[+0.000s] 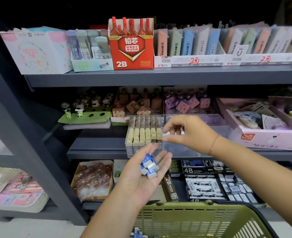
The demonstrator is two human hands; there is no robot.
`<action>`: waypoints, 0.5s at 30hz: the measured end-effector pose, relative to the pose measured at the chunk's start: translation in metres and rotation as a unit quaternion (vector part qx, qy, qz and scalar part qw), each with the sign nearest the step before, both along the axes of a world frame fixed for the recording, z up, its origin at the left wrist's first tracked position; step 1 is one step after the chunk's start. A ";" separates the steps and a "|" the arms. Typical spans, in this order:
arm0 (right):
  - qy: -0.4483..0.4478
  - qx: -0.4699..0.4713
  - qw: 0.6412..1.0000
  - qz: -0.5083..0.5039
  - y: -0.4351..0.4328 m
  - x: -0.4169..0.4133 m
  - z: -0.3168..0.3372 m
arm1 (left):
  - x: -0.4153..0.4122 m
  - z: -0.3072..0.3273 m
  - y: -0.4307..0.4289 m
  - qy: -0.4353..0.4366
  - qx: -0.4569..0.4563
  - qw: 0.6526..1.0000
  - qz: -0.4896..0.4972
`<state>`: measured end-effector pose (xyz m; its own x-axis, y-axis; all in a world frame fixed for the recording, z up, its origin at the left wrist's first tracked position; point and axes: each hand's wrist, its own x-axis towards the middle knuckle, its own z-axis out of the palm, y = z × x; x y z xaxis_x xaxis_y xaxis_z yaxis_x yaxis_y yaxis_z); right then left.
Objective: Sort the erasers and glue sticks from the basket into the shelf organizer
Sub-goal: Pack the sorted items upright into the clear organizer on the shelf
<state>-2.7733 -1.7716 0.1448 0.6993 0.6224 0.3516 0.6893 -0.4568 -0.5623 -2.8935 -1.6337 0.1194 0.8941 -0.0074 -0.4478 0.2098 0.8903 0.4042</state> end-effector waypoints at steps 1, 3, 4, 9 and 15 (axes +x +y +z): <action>0.021 0.014 0.999 0.032 0.000 -0.011 0.000 | 0.000 0.001 0.000 -0.007 0.003 1.000 -0.004; 0.048 -0.007 0.996 0.077 0.001 -0.026 -0.003 | -0.001 0.001 -0.001 -0.025 0.011 0.999 -0.018; 0.060 -0.021 0.994 0.084 0.001 -0.030 -0.005 | -0.001 0.002 -0.001 -0.031 0.014 0.999 -0.026; 0.064 -0.008 0.997 0.031 0.001 -0.035 -0.014 | -0.004 0.004 -0.001 -0.061 0.034 0.996 -0.058; 0.141 0.015 0.990 0.000 0.001 -0.038 -0.016 | -0.008 0.012 -0.003 -0.091 0.035 0.994 -0.058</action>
